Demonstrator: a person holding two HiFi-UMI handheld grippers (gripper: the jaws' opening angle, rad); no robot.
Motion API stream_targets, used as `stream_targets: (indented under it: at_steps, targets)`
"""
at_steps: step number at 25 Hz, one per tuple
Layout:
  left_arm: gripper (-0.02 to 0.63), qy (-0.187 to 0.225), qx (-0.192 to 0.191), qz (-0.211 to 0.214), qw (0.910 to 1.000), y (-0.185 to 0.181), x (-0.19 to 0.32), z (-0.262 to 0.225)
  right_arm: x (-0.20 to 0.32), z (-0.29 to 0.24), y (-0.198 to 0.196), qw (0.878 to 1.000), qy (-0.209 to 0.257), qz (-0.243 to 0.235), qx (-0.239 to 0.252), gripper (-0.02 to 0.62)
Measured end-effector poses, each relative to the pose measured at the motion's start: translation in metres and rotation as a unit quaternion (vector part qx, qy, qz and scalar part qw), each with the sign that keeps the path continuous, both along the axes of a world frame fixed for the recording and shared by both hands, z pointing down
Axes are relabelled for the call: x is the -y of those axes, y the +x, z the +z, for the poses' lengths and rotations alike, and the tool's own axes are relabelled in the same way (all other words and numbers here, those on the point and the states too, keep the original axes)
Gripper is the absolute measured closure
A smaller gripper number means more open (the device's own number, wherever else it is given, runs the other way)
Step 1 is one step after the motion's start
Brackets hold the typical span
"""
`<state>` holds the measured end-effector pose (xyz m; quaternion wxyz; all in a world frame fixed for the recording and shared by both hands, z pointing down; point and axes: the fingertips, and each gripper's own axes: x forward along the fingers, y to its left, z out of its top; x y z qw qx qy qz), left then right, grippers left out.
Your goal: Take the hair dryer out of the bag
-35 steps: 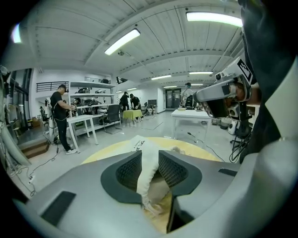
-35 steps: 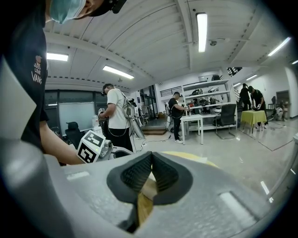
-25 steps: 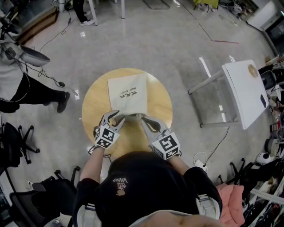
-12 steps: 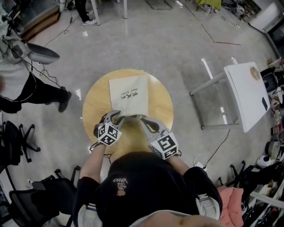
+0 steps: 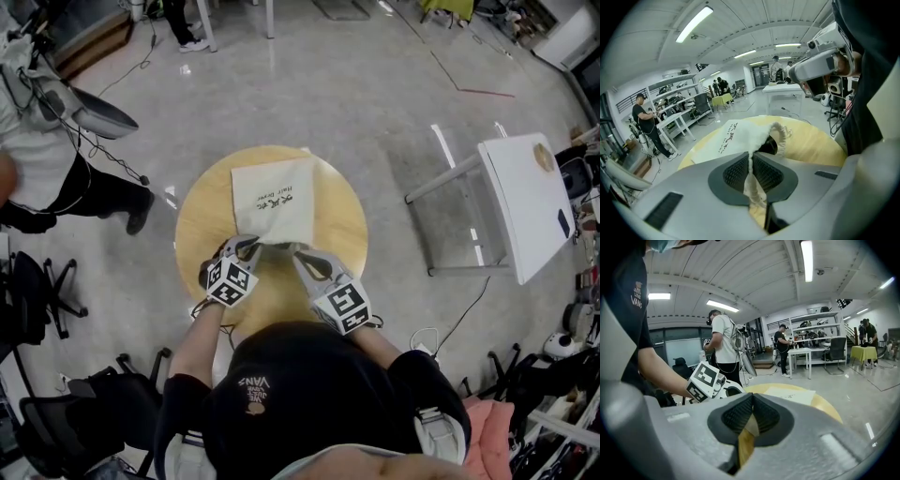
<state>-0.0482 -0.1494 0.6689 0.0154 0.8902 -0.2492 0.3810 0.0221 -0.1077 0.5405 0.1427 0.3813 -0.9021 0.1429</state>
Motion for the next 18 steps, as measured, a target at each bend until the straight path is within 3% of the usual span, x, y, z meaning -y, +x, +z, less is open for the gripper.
stream_targets:
  at_steps: [18]
  targets:
    - [0.580, -0.035, -0.022, -0.049, 0.9979, 0.013, 0.004, -0.017, 0.010, 0.081, -0.028, 0.995, -0.042, -0.072, -0.063, 0.595]
